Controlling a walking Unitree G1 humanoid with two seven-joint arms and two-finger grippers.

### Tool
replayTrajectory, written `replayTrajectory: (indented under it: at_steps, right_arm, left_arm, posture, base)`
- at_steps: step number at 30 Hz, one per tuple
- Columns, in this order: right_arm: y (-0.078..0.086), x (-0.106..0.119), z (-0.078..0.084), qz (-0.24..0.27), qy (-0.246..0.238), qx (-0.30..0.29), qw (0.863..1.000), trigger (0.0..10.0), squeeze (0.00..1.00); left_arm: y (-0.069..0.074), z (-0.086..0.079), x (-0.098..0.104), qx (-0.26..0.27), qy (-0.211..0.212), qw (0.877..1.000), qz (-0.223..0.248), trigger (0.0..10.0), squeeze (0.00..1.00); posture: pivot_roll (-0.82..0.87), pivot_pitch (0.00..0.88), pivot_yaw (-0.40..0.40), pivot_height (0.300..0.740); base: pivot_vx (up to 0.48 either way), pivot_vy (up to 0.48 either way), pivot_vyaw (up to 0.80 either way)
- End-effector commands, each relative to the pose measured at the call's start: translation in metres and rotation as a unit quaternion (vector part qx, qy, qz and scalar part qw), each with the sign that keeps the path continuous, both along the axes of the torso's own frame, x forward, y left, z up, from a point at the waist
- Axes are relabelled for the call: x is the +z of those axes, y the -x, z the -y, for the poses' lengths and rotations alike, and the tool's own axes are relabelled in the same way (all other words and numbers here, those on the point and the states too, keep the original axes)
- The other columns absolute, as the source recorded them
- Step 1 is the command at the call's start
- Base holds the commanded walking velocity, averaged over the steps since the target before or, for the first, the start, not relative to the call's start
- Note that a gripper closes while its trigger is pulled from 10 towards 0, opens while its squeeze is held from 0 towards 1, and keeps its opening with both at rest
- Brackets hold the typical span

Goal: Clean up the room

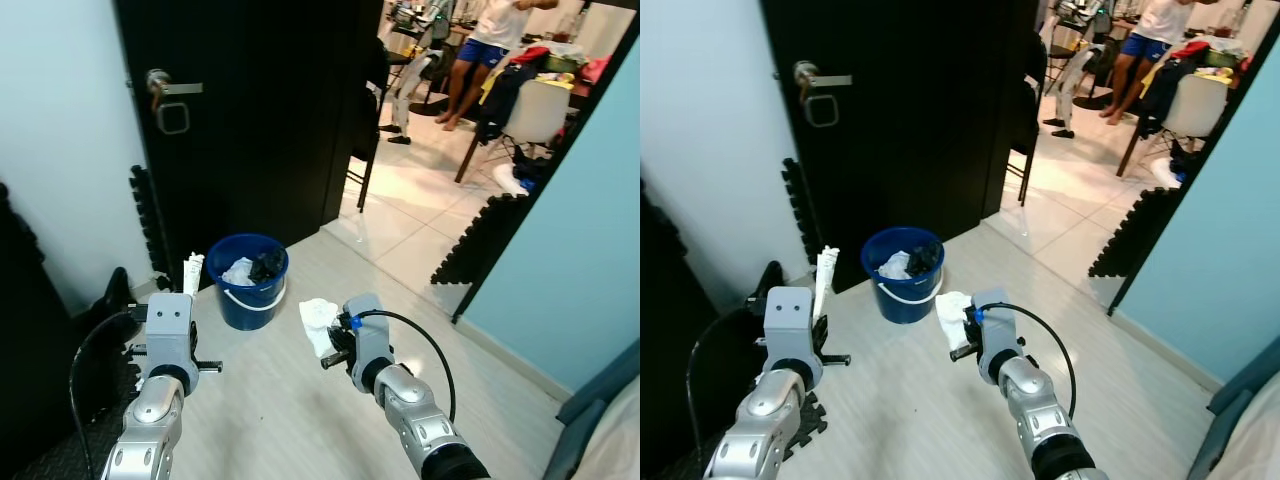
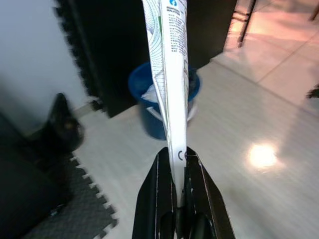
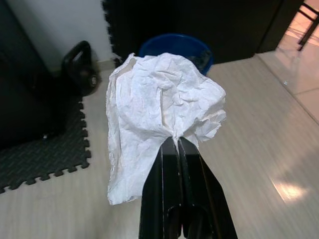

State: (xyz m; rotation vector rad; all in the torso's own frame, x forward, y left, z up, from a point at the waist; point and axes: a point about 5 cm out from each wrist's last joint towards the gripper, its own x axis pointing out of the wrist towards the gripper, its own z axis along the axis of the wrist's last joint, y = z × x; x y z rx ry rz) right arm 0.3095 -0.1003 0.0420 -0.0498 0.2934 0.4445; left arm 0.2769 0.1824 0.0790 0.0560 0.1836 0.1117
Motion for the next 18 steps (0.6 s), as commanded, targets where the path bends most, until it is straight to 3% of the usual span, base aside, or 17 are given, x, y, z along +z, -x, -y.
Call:
replayTrajectory:
  at_steps: [1, 18]
  right_arm:
    - [-0.0019, 0.0016, -0.0015, 0.005, 0.003, 0.005, 1.0, 10.0, 0.0]
    - [-0.0022, 0.002, -0.003, 0.007, 0.005, 0.011, 1.0, 10.0, 0.0]
  left_arm:
    - [0.0009, 0.0014, 0.0024, 0.003, 0.005, 1.0, 0.009, 10.0, 0.0]
    - [0.0018, 0.0002, 0.0044, 0.004, 0.009, 1.0, 0.016, 10.0, 0.0]
  posture:
    - [0.1, 0.001, -0.121, 0.74]
    - [0.1, 0.0, -0.123, 0.74]
  base:
    - [0.292, 0.0, 0.0]
    - [0.315, 0.0, 0.0]
